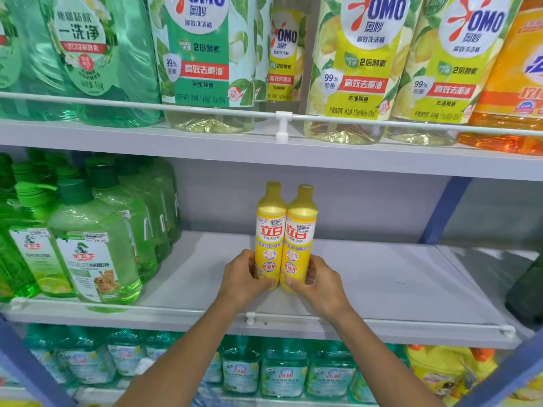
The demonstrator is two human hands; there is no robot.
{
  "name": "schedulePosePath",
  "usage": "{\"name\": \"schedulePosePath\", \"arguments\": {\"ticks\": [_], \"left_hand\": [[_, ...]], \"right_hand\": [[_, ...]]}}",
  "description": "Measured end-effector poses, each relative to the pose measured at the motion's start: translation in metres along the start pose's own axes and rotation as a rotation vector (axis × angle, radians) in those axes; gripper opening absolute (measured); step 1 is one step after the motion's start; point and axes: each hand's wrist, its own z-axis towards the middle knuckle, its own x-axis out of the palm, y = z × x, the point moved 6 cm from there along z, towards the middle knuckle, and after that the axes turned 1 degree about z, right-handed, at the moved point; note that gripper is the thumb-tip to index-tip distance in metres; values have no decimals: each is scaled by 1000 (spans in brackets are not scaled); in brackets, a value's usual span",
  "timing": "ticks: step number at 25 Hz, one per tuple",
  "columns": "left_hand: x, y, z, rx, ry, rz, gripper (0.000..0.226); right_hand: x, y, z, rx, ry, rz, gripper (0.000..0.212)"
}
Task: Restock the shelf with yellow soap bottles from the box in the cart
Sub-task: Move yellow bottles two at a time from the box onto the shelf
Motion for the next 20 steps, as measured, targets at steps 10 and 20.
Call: {"name": "schedulePosePath", "arguments": {"ticks": [10,20], "left_hand": [[15,15,50,-37,-111,-81,47],[28,23,108,14,-206,-236,40]], "right_hand": [[20,-22,55,67,-109,194,48],[31,-51,130,-3,-180,233,39]]}}
